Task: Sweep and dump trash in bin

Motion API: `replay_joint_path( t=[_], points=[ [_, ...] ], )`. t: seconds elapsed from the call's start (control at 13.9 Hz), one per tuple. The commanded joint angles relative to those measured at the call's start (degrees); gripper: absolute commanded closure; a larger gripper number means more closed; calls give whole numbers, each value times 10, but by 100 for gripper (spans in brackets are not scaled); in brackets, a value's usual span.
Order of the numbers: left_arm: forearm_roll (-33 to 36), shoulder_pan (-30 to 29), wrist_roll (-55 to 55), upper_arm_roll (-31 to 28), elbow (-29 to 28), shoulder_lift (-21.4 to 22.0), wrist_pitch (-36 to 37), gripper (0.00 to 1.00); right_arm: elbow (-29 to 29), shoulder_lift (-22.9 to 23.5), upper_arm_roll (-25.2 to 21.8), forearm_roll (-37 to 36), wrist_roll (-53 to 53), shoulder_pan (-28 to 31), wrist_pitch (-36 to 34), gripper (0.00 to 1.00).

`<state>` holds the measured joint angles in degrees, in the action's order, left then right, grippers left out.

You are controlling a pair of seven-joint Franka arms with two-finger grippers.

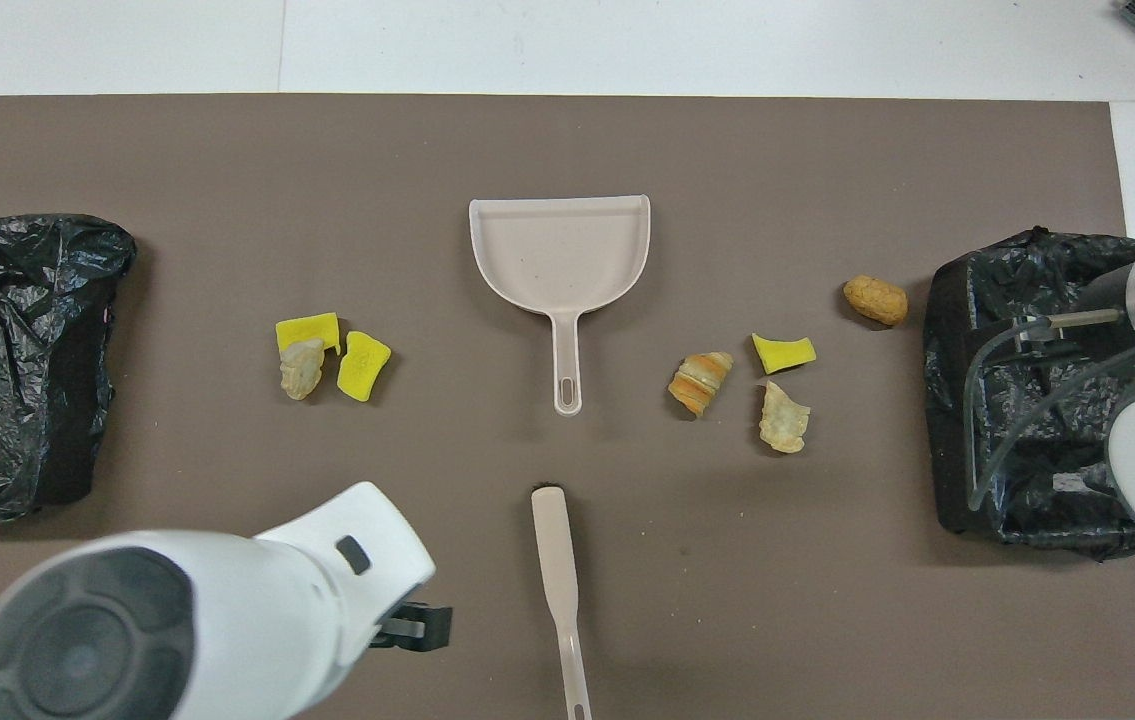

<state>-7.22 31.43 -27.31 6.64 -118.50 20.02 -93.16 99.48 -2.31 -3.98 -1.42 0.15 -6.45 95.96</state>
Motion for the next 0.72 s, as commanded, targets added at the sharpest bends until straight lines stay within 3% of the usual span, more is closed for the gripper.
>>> replay_joint_path(
  t=[0.0,0.29,0.43,0.65],
  points=[
    [-12,67,-92,-12,-50,9,-92,0,-15,21,8,8,-9,-15,4,0],
    [-18,136,-192,-12,-94,-45,-204,0,-30,68,8,17,31,-65,12,0],
    [-18,181,-234,-11,-119,-94,-267,0,-37,102,8,31,76,-94,19,0],
    [-18,208,-256,-11,-148,-129,-321,0,-63,154,9,48,116,-135,57,0]
  ],
)
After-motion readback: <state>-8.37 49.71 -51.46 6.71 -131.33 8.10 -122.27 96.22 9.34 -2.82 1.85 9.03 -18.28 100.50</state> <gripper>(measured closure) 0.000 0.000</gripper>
